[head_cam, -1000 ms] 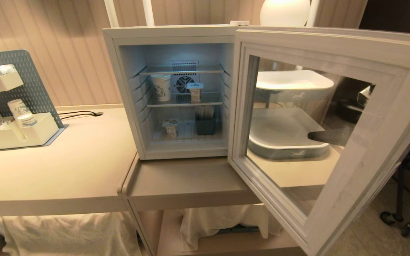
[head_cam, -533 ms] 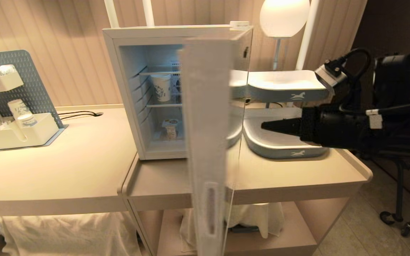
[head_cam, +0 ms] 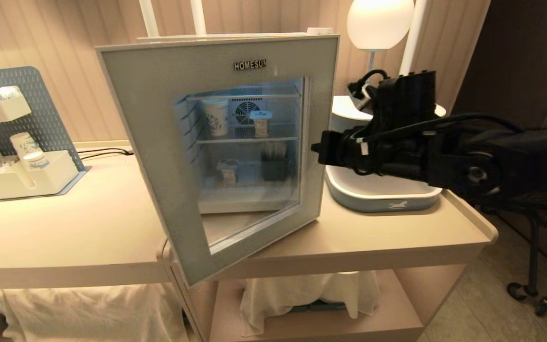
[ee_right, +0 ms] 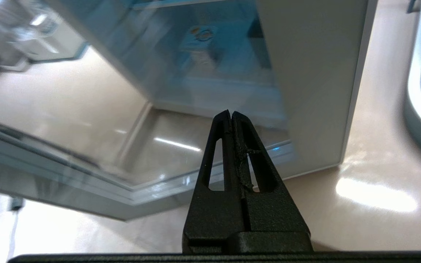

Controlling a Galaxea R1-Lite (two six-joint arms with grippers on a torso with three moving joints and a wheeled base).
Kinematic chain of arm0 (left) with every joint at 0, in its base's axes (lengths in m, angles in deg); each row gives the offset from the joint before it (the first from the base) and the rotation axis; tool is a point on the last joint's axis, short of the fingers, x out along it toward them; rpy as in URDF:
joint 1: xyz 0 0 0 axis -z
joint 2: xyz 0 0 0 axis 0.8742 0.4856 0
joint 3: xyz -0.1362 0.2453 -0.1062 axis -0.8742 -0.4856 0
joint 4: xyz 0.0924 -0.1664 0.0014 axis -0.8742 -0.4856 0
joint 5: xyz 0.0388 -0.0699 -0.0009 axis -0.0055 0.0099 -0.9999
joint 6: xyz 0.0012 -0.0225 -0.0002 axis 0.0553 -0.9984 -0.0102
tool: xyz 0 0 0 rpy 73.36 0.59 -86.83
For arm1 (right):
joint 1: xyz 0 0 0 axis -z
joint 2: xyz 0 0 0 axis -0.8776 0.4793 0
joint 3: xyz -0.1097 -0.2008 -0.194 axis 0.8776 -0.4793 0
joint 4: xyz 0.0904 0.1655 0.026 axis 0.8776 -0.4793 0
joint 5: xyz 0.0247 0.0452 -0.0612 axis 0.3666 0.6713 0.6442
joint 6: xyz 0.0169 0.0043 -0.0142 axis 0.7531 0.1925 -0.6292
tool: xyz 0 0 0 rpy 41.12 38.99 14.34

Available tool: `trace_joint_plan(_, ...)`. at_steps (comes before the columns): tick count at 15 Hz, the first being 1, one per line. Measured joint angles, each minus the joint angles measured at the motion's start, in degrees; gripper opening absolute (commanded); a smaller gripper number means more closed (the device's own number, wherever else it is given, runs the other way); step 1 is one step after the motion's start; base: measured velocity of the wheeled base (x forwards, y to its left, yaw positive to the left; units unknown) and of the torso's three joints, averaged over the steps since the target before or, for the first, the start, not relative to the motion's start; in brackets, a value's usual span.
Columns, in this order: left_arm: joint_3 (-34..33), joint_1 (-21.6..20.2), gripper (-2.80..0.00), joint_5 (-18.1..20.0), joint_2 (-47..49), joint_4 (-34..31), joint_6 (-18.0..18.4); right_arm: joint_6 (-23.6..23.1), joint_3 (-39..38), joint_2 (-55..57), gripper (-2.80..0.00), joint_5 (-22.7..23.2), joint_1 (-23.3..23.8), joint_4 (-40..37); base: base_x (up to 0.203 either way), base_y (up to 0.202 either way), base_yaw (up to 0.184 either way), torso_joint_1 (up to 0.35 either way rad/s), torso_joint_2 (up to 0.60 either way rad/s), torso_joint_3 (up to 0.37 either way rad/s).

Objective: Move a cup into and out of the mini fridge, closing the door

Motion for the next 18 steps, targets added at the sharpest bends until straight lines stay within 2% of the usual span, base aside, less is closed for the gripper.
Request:
trace_joint_plan(5, 0.00, -0.01, -2.80, 0.03, 0.00, 0.00, 0.02, -7.37, 16.60, 13.32, -2.80, -12.07, -1.62, -0.24, 0.000, 0.000, 0.000, 0.000, 0.00, 0.000)
trace_joint_plan(7, 0.00, -0.09, -2.80, 0.02, 0.00, 0.00, -0.03, -10.27, 21.54, 17.24, -2.80, -14.04, -2.05, 0.75, 0.000, 0.000, 0.000, 0.000, 0.00, 0.000)
trace_joint_plan(10, 0.00, -0.03, -2.80, 0.03, 0.00, 0.00, -0.01, -11.22, 27.43, 22.02, -2.80, -17.50, -2.21, 0.34, 0.000, 0.000, 0.000, 0.000, 0.00, 0.000)
trace_joint_plan(12, 0.00, 0.00, -2.80, 0.03, 0.00, -0.02, 0.00, -13.16, 28.90, 24.26, -2.80, -18.56, -2.10, 1.53, 0.000, 0.000, 0.000, 0.000, 0.00, 0.000)
trace_joint_plan(14, 0.00, -0.06, -2.80, 0.00, 0.00, 0.00, 0.00, -13.19, 28.97, 24.80, -2.80, -18.69, -1.85, 1.66, 0.000, 0.000, 0.000, 0.000, 0.00, 0.000)
trace_joint_plan(18, 0.00, -0.01, -2.80, 0.00, 0.00, 0.00, 0.00, -13.05, 23.17, 18.59, -2.80, -20.95, -0.89, 1.49, 0.000, 0.000, 0.000, 0.000, 0.00, 0.000)
